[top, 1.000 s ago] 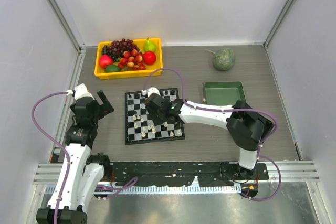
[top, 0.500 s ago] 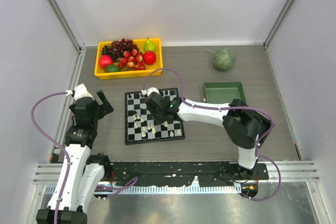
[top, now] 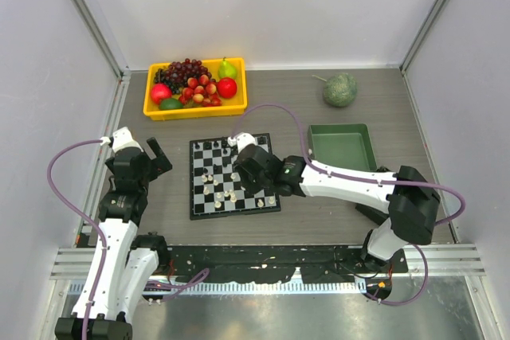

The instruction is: Set up the chess pieces on the board

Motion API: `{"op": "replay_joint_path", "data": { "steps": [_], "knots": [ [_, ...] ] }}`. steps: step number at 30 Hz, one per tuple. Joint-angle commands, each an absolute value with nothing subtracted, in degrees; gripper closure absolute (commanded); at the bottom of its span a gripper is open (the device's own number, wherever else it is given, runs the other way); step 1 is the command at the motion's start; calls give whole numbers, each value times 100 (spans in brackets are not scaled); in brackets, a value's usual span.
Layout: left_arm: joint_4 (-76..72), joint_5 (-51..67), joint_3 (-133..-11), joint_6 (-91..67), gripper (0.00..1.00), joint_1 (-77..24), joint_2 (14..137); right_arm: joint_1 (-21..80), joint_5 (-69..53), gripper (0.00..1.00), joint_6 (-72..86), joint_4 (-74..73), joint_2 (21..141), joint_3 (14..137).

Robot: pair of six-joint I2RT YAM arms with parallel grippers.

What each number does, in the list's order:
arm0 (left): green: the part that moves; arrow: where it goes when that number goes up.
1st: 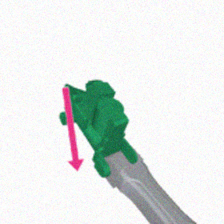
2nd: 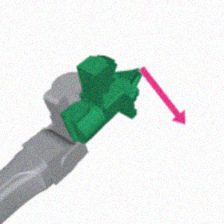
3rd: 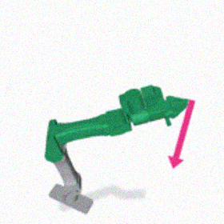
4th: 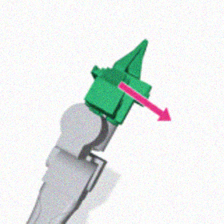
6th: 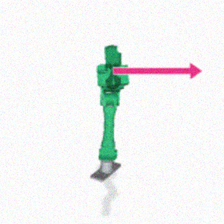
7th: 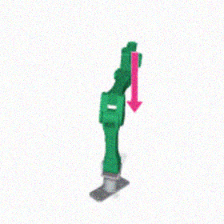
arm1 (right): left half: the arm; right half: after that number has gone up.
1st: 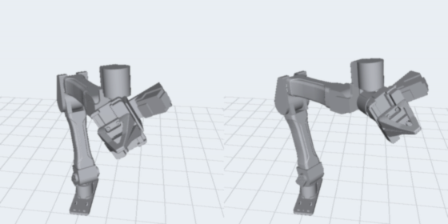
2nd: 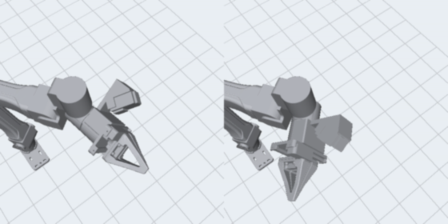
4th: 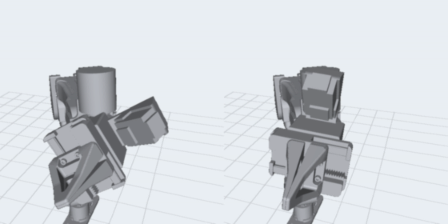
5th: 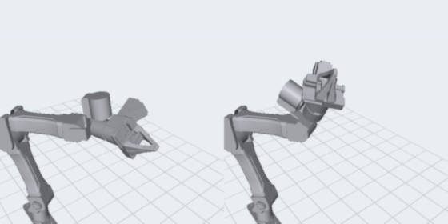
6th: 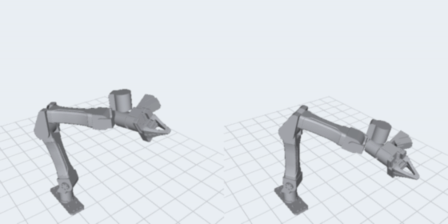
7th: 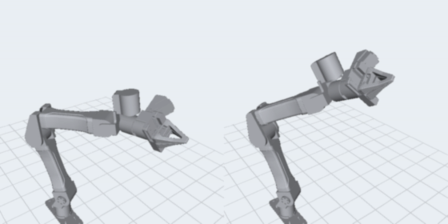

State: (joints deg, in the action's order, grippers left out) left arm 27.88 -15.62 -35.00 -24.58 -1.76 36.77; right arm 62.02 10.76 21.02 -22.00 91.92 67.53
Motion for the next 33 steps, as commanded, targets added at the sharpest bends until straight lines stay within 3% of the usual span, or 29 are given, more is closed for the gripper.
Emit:
{"op": "replay_joint_path", "data": {
  "steps": [1,33],
  "knots": [
    [2654,-1573,-3586,-2408,1,-141,3683,6337,1213,88,2294,-2039,8921,6373],
    [2558,-1476,-3498,-2470,1,-141,3735,6548,1107,86,2461,-1890,9571,6144]
  ]
}}
